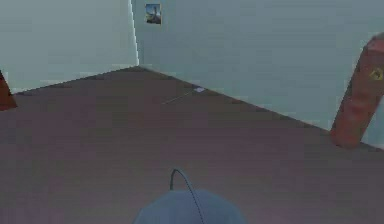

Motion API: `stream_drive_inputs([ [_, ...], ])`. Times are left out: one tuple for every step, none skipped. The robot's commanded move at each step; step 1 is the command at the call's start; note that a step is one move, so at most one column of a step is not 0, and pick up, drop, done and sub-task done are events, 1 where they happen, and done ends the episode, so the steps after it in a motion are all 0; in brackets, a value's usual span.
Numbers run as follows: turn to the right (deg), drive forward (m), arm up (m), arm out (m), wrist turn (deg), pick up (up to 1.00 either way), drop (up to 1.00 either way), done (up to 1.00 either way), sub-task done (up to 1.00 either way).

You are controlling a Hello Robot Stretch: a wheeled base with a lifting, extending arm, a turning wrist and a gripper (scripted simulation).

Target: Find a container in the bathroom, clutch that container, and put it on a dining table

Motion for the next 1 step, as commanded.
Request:
stream_drive_inputs([
  [-42.0, 0.00, 0.00, 0.00, 0.0, 0.00, 0.00, 0.00, 0.00],
])
